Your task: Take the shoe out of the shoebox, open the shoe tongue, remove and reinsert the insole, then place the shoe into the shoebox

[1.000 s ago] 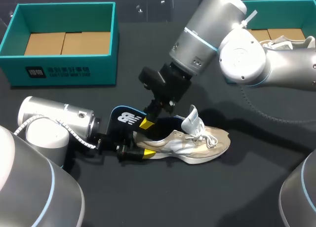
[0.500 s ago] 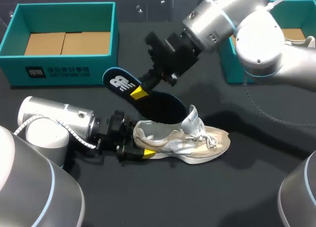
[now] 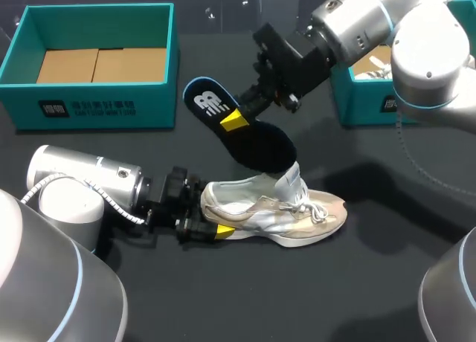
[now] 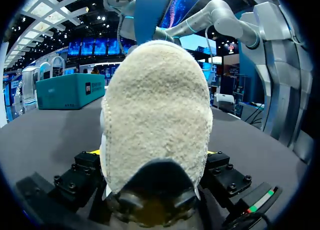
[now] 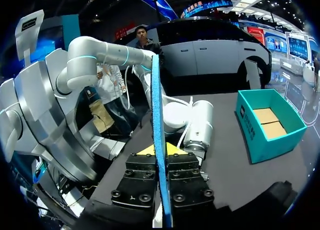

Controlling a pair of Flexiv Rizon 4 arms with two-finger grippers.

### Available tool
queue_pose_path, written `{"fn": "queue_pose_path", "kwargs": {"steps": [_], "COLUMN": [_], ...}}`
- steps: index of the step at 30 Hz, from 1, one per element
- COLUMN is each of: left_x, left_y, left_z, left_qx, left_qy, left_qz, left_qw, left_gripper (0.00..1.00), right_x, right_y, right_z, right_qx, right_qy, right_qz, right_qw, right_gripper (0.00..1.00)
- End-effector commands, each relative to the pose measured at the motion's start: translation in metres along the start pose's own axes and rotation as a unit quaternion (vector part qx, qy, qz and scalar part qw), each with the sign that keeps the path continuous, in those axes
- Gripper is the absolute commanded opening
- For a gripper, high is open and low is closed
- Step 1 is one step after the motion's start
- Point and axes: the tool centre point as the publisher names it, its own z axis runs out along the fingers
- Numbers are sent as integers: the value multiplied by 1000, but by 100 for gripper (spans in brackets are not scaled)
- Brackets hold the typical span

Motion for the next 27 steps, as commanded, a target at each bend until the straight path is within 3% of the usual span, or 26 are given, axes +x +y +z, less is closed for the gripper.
{"fn": "queue_pose_path", "kwargs": {"steps": [1,5,10,22,27], "left_x": [-1,-1,-1,-1,-1], "left_y": [2,2,2,2,2], "left_z": [2,2,2,2,2], "left_qx": [-1,-1,-1,-1,-1], "left_qy": [0,0,0,0,0], "left_qz": [0,0,0,0,0], "left_qw": [1000,1000,1000,1000,1000], "left_gripper": [0,0,0,0,0], "right_x": [24,39,63,63,81], "right_y": [13,35,52,52,41], "right_z": [-27,-49,-74,-74,-85], "right_qx": [-35,-56,-109,-109,-154], "right_qy": [-40,-63,-77,-77,-107], "right_qz": [6,29,69,69,138], "right_qw": [999,996,989,989,973], "right_gripper": [0,0,0,0,0]}}
